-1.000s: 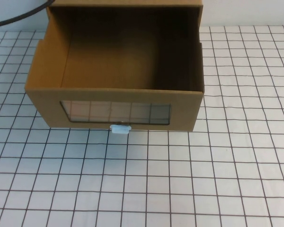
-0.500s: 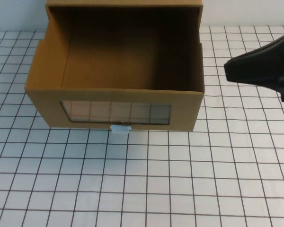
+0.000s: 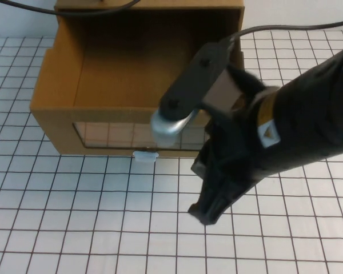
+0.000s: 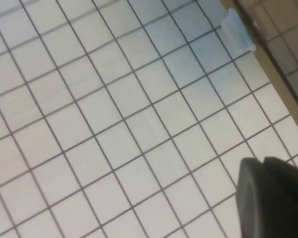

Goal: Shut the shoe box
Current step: Close the shoe box with your right arm

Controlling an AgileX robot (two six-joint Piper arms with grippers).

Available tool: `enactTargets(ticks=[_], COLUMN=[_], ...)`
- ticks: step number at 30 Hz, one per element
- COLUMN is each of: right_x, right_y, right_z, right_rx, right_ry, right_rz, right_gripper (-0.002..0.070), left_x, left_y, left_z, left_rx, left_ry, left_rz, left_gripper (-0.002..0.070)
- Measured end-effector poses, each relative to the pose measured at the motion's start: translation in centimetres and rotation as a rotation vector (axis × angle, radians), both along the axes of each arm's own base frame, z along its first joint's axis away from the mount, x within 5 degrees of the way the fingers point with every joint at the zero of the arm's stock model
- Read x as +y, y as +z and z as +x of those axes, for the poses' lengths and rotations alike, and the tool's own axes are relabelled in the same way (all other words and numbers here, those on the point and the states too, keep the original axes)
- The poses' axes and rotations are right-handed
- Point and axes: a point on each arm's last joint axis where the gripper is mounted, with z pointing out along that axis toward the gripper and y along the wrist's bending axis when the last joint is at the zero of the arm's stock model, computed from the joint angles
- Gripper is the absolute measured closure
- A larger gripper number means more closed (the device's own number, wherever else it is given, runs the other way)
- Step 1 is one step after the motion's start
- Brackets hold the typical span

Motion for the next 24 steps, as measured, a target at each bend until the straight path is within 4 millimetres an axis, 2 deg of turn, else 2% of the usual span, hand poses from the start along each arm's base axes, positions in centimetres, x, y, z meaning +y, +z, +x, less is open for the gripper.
enactTargets(ticks=[6,10,17,24], right_x=[3.9,5.8,9.0,11.3], right_y=[-0.9,-1.8,-2.4,-3.9], right_z=[-1.8,-2.0,-1.9,-2.6], right_rx=[-0.174,-0.314,-0.675,-0.757], right_ry=[0.074,0.086,0.125,0.215], right_rz=[-0.11,-0.179,-0.289,-0.301], right_gripper=[0.0689,0.0689,0.0689,0.0689], left_x=[0.0,0.0,0.0,0.0], left_y=[0.0,0.0,0.0,0.0], left_z=[0.0,0.0,0.0,0.0], left_rx=[0.001,0.001,0.002,0.002], left_ry=[0.01,0.011,0.012,0.013], left_rz=[0.005,0.007,0.005,0.005], left_gripper=[0.068,0.068,0.068,0.068])
